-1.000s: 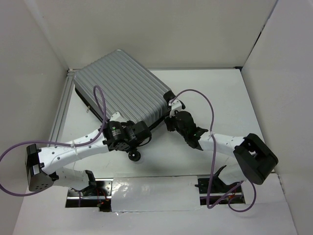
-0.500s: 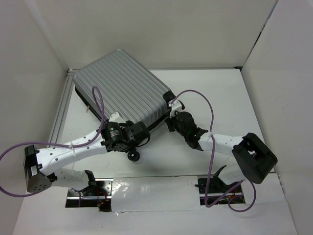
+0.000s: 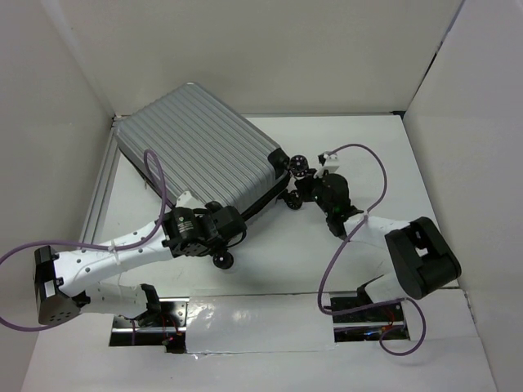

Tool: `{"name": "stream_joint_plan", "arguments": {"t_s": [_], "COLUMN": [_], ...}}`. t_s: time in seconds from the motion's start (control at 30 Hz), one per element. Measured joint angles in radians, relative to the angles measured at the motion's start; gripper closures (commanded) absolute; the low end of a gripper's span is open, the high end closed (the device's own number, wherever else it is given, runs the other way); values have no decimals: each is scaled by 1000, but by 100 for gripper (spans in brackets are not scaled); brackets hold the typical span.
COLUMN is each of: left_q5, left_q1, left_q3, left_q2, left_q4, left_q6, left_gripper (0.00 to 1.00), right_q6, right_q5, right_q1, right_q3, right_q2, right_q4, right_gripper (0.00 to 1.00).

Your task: Pack the luggage

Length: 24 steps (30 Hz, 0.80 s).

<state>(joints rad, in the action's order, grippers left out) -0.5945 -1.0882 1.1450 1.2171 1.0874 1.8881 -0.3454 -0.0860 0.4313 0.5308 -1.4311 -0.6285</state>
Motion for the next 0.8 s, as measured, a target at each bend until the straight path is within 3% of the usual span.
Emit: {"name": "stream_joint_plan", "arguments": {"t_s": [0.2,0.4,0.53,0.63,0.67,0.8], "left_q5": [4,7,4,-5,-10,-17], "left_q1": [-1,2,7,7,7,24], "left_q3": [-17,-97,-127,-151,-161,-200], "left_q2": [-21,-134,-182,-219,-234,-314], "left_q4": [24,-13,-52,-77,-78,-74], "left_q6": [-5,-214,-301,-347,-356,-398], "left_gripper": [100,100,100,100,100,100], "right_q6": [44,111,195,288,329,468], "right_q5": [119,213,373,531,583,719], "right_q1": [-103,-248,-254,-251,-250,-235], "right_q3": [29,62,74,93,100,116], "right_q2": [-50,-114,-122,-121,-121,-121], "right_q4": [-58,-122,-130,-100,-77,38], "right_gripper": [100,100,100,86,71,65]}}
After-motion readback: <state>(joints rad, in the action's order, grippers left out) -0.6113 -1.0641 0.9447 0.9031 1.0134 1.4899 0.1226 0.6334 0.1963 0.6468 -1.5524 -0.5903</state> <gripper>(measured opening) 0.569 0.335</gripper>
